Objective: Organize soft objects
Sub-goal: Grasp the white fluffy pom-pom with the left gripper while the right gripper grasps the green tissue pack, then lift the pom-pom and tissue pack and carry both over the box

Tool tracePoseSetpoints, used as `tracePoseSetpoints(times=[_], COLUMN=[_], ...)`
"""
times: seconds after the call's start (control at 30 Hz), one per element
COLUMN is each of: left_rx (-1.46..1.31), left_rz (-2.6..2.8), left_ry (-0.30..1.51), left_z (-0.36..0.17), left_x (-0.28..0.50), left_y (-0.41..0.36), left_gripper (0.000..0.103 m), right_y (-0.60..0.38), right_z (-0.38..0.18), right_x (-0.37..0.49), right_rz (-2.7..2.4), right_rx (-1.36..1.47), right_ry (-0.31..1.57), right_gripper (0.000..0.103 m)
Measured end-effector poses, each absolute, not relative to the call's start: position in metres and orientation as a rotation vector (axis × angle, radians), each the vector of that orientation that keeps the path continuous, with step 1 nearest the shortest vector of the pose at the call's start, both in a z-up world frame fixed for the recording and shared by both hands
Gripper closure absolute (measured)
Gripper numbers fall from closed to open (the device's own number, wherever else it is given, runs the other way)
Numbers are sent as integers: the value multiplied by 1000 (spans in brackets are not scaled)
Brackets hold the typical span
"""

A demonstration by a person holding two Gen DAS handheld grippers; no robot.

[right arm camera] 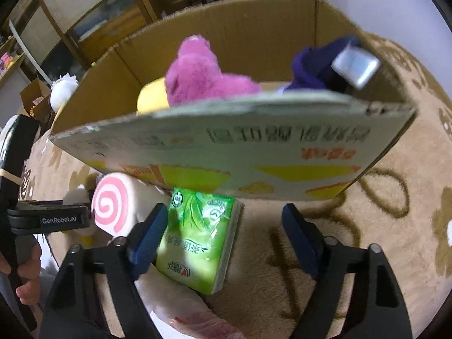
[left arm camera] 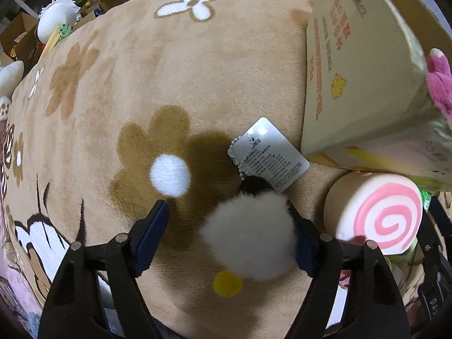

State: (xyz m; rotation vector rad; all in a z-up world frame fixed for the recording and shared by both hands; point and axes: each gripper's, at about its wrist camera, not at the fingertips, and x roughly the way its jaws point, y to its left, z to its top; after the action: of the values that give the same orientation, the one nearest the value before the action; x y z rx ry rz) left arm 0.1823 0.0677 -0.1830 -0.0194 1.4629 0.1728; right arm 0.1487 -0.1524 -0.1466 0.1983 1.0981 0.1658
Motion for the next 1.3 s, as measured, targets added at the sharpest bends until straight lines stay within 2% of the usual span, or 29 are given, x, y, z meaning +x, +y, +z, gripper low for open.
tracePoseSetpoints(times=[0.07, 0.23, 0.3, 0.4, 0.63, 0.93, 1.3], left_rx=[-42, -113, -117, -103, -78, -121, -114], left_rz=[174, 153, 153, 143, 131, 106, 96], left_ry=[1467, 1484, 1486, 1483, 1468, 1441, 1219], left_z=[-186, -190, -190, -190, -189, -176, -112], left_x=[184, 185, 185, 181, 170, 151, 124], left_y=[73, 80, 81, 78, 69, 83, 89], left_gripper=[29, 44, 45, 53, 72, 74, 74], right_y=[-151, -146, -147, -141, -132, -129, -150], right_z=[-150, -155, -158, -156, -152, -140, -95], right_x=[150, 155, 155, 155, 151, 139, 109], right_rz=[185, 211, 200, 217, 207, 183, 178], right_rx=[215, 227, 248, 218, 188, 150, 189], right_ry=[1112, 1132, 1146, 1146, 1143, 1097, 968], right_gripper=[24, 25, 28, 42, 48, 50, 50])
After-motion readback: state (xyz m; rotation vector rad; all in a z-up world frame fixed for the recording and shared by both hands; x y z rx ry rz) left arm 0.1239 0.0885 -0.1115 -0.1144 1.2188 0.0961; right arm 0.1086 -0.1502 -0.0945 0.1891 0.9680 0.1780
